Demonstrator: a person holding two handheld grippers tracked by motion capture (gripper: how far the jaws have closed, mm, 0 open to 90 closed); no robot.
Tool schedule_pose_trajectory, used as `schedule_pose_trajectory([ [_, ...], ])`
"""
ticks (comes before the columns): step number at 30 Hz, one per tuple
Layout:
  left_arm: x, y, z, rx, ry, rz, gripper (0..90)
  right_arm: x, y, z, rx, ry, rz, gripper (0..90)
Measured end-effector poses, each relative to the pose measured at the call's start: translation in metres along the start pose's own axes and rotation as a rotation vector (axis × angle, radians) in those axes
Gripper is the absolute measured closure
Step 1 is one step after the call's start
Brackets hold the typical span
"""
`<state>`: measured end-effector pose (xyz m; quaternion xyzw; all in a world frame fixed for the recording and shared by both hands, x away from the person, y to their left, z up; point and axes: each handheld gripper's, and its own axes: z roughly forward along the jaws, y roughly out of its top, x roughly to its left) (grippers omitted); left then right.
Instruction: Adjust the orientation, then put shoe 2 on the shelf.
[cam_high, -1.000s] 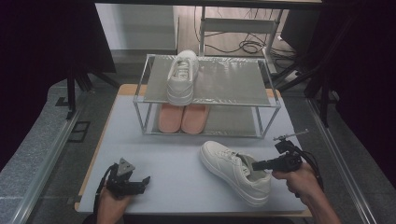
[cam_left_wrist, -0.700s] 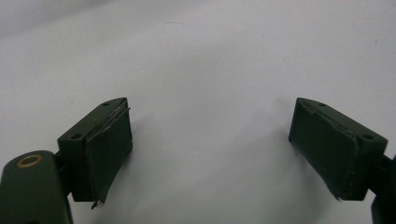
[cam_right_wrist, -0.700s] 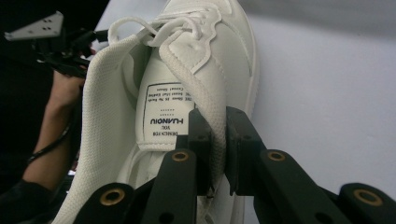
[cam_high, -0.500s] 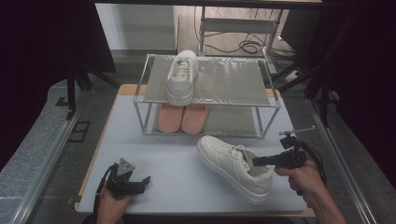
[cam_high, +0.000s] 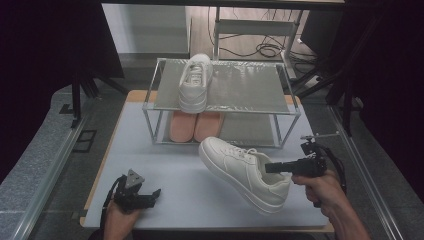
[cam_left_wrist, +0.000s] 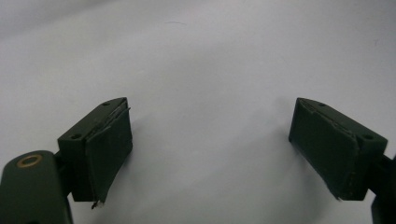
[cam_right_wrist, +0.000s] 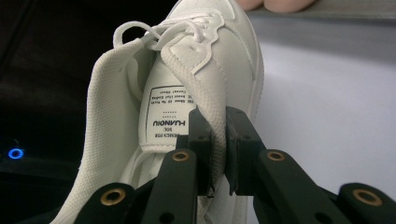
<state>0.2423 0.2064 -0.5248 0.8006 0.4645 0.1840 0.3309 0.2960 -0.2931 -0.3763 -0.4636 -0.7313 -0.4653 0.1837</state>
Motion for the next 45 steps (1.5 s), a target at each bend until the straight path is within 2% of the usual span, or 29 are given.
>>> schedule_pose_trajectory([
  [7,0.0,0.0,0.0,0.001,-0.002,-0.001,13.3,0.011,0.004,-0.009,-0.039,0.046,-0.012,82.0],
  [19,0.0,0.0,0.0,0.001,-0.003,-0.001,13.3,0.024,0.014,-0.036,-0.137,0.073,0.009,82.1],
  [24,0.0,0.0,0.0,0.002,-0.003,-0.001,13.3,0.031,0.02,-0.047,-0.182,0.06,0.019,82.2],
  [28,0.0,0.0,0.0,0.002,-0.004,-0.001,13.3,0.031,0.026,-0.051,-0.222,0.064,0.035,82.2],
  [34,0.0,0.0,0.0,0.001,-0.003,-0.002,13.3,0.03,0.04,-0.052,-0.283,0.037,0.053,82.1],
  [45,0.0,0.0,0.0,0.005,-0.001,0.003,13.3,0.021,0.067,-0.046,-0.394,-0.022,0.111,82.0],
])
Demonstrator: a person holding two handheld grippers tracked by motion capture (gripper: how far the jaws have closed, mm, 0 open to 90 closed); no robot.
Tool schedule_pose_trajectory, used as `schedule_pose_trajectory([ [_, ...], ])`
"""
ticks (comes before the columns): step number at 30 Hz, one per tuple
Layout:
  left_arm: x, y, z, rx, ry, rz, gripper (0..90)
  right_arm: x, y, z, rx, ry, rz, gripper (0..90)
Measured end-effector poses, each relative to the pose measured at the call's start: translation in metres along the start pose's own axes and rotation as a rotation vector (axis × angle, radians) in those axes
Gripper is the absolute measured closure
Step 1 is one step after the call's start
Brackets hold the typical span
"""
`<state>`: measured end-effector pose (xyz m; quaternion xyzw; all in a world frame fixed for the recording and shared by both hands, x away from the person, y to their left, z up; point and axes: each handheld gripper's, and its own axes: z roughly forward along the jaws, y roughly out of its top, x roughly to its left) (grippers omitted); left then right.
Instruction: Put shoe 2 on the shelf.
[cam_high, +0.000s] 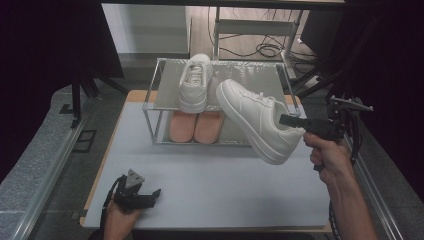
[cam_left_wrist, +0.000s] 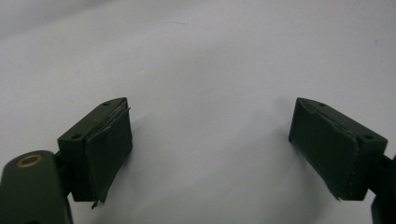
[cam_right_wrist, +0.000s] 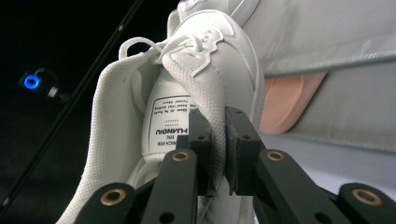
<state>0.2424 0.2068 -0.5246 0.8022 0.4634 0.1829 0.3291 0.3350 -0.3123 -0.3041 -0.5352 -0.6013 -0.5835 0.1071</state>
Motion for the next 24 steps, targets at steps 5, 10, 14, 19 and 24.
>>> schedule_pose_trajectory([
  [5,0.0,0.0,0.0,-0.001,-0.001,-0.001,13.3,0.0,0.011,0.013,-0.039,-0.044,0.014,81.9],
  [10,0.0,0.0,0.0,-0.002,0.001,-0.001,13.3,0.0,0.02,0.027,-0.073,-0.087,0.023,81.8],
  [14,0.0,0.0,0.0,-0.003,0.0,0.0,13.4,-0.001,0.026,0.039,-0.105,-0.139,0.032,81.7],
  [19,0.0,0.0,0.0,-0.004,0.001,0.0,13.4,-0.004,0.032,0.05,-0.128,-0.195,0.035,81.4],
  [24,0.0,0.0,0.0,-0.001,0.0,0.003,13.4,-0.005,0.038,0.059,-0.154,-0.232,0.037,81.3],
])
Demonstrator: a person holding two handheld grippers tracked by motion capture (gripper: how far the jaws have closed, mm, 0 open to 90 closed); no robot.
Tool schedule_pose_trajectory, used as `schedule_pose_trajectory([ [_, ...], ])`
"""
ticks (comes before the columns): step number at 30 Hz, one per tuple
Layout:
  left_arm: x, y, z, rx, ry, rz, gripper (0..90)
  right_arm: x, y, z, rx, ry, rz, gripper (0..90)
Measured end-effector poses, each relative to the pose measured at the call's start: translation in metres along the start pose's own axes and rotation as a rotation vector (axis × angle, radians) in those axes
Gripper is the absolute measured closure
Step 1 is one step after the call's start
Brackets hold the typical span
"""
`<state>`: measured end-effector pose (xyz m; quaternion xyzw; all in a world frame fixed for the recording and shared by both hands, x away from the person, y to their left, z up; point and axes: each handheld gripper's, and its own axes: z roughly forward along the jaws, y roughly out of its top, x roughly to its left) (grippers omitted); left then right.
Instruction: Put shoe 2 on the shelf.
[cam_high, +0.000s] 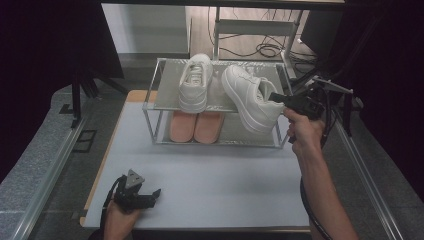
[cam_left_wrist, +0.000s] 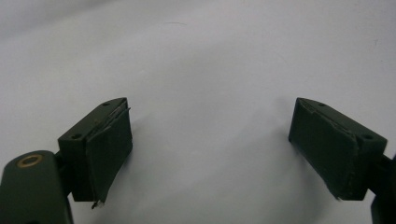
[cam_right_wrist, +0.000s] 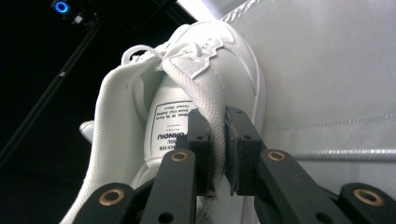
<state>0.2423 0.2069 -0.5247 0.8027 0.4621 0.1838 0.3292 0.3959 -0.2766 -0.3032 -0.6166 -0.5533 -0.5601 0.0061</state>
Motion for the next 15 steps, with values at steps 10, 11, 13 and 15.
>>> schedule_pose_trajectory([
  [10,0.0,0.0,0.0,-0.001,0.001,0.0,13.6,0.013,0.003,0.019,-0.032,-0.07,-0.038,78.7],
  [11,0.0,0.0,0.0,-0.002,0.002,0.0,13.6,0.015,0.002,0.02,-0.035,-0.073,-0.041,77.9],
  [13,0.0,0.0,0.0,-0.002,0.001,0.0,13.6,0.019,0.002,0.023,-0.031,-0.077,-0.06,76.0],
  [15,0.0,0.0,0.0,-0.002,0.002,0.002,13.6,0.023,0.001,0.026,-0.023,-0.077,-0.083,73.9],
])
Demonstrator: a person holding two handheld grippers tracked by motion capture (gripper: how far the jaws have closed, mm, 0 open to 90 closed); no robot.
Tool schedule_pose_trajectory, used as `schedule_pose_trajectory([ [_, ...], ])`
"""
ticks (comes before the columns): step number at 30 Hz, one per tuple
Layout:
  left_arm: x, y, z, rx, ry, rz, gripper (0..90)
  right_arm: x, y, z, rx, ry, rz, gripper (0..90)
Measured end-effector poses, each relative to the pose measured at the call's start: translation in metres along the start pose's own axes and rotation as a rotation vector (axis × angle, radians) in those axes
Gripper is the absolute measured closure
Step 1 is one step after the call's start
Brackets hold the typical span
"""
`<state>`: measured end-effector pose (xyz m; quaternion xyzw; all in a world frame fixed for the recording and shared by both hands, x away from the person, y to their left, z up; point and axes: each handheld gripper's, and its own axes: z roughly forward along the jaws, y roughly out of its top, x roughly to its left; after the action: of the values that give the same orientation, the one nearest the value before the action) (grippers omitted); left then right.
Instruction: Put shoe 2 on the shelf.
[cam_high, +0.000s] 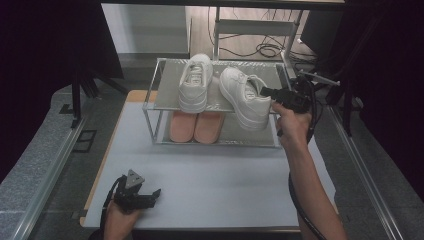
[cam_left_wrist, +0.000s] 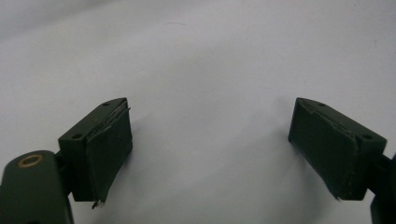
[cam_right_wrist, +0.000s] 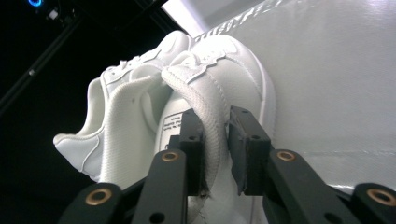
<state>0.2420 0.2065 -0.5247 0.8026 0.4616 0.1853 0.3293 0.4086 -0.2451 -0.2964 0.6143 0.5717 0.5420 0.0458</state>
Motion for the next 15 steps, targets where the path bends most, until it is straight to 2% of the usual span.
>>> schedule_pose_trajectory([
  [2,0.0,0.0,0.0,0.0,0.0,0.0,13.6,0.0042,-0.0005,0.0006,-0.001,-0.01,-0.021,72.5],
  [6,0.0,0.0,0.0,0.0,-0.001,0.0,13.7,0.0041,0.0006,0.0012,0.005,0.018,-0.032,66.2],
  [9,0.0,0.0,0.0,0.0,0.0,0.0,13.7,0.0025,0.0021,0.0013,0.03,0.032,-0.039,55.9],
  [15,0.0,0.0,0.0,0.0,-0.001,0.0,13.6,0.0006,0.0026,-0.0023,0.038,0.064,-0.059,50.8],
])
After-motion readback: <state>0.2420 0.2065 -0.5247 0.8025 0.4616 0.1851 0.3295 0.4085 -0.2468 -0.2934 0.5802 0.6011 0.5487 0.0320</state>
